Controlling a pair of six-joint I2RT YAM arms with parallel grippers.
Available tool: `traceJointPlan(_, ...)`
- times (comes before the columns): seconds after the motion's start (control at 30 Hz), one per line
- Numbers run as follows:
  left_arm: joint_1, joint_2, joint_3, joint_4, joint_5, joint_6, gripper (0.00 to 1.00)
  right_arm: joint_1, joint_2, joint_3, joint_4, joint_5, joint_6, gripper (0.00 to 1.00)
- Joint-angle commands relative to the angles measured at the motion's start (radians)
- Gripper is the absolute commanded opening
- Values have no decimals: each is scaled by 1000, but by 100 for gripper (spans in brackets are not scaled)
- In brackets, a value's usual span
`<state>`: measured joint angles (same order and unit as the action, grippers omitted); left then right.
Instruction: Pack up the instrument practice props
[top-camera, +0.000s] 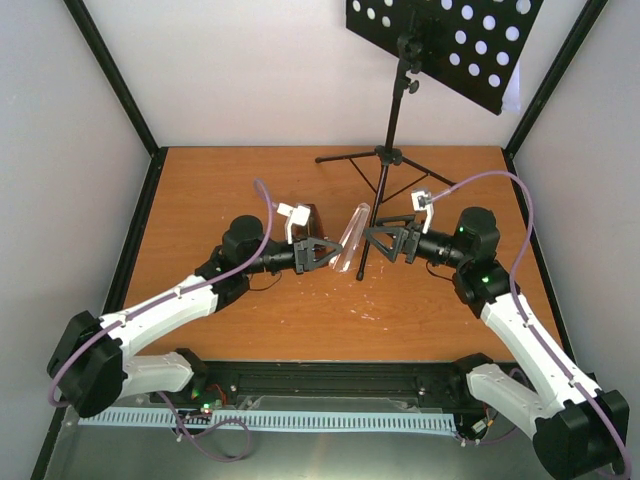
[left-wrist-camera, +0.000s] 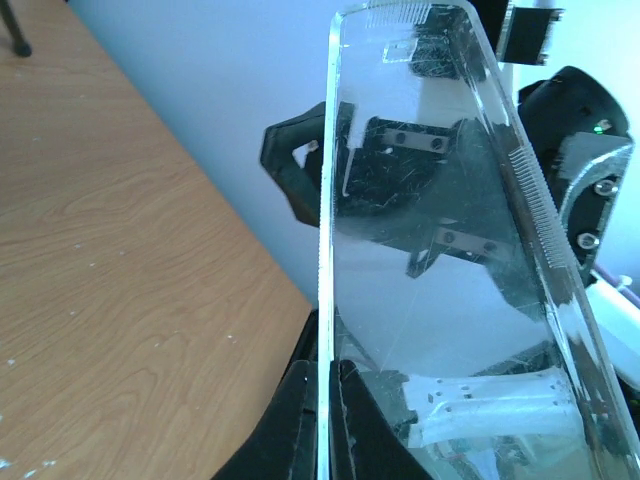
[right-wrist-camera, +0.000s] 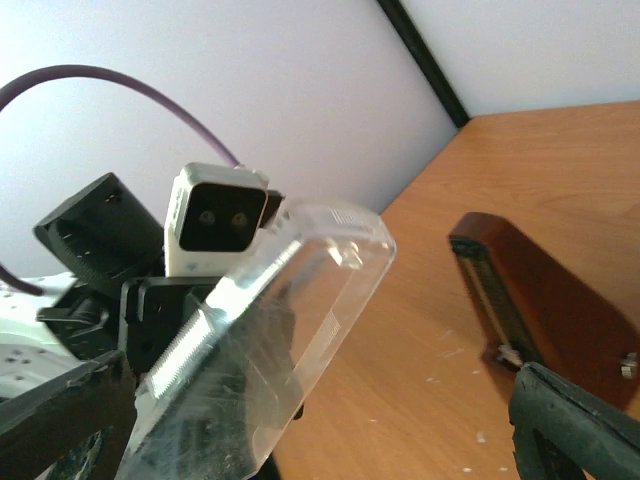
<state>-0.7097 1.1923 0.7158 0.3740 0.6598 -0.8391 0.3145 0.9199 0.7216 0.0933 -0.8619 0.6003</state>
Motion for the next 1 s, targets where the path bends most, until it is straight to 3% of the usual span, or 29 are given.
traceJointPlan(0.0,-11,12,43,124,61,-64,0,3,16,-3,175,-92,180,100)
traceJointPlan(0.23,-11,29,60,218,128,-136,0,41,35,32,316,-75,345,100)
traceJointPlan(0.4,-10,29,103,213,138,-130,0,70,37,69,313,-42,370,99)
traceJointPlan(0.63,-11,30,113,220,143,-127,0,93,32,73,329,-23,394,83)
traceJointPlan(0.97,-11,42,137,210,156,-108,0,123,42,92,345,-7,399,84)
